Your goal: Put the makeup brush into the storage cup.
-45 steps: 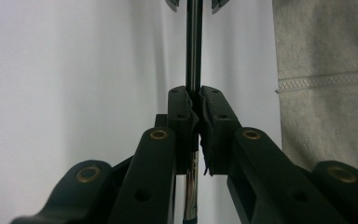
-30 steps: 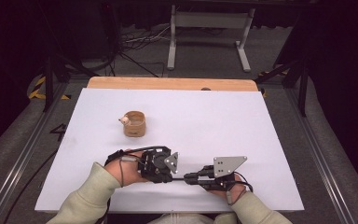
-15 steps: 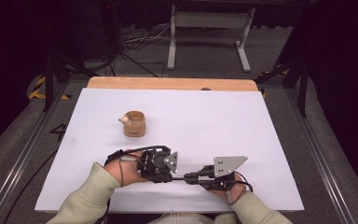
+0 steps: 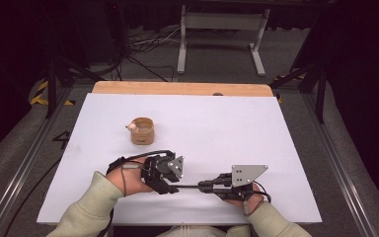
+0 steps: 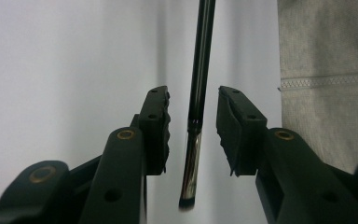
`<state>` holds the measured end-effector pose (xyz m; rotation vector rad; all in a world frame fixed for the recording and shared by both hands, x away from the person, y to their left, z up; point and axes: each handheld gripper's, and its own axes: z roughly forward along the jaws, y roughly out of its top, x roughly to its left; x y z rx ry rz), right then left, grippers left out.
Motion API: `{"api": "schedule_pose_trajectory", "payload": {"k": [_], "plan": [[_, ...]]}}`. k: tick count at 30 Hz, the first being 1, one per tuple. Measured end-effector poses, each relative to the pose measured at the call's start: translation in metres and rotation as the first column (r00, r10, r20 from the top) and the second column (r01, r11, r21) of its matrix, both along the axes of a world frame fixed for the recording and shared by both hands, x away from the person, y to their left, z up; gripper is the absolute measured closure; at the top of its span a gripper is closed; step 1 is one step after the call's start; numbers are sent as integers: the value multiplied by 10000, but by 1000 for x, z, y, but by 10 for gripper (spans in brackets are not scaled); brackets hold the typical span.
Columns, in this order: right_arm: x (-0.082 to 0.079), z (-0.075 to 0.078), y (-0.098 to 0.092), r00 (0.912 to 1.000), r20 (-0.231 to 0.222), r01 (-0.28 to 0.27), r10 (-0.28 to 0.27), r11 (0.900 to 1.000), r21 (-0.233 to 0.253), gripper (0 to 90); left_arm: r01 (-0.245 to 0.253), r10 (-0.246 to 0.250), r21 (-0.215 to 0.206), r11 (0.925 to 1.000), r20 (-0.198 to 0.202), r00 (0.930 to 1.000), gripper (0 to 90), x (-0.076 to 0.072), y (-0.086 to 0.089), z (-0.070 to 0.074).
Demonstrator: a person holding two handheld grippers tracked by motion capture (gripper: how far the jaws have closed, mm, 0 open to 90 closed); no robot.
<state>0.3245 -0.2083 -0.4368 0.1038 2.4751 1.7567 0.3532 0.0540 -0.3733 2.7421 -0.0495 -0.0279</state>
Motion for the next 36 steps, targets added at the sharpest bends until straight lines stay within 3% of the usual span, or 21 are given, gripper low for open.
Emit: {"api": "schedule_pose_trajectory", "payload": {"k": [4, 16, 27, 36], "plan": [[0, 1, -4, 10000, 57, -37, 37, 10000, 36, 842, -93, 93, -115, 9999, 33, 10000, 582, 2, 5, 0], [1, 4, -13, 9997, 195, 142, -145, 9998, 150, 842, -141, 139, -213, 9997, -74, 9999, 572, 5, 13, 0], [2, 3, -18, 9995, 274, 151, -162, 9991, 391, 841, -139, 136, -328, 9994, -92, 9999, 683, 5, 17, 0], [4, 1, -21, 9997, 262, -39, 22, 9978, 657, 840, 27, -19, -342, 9994, 242, 9997, 803, 4, 18, 3]]}}
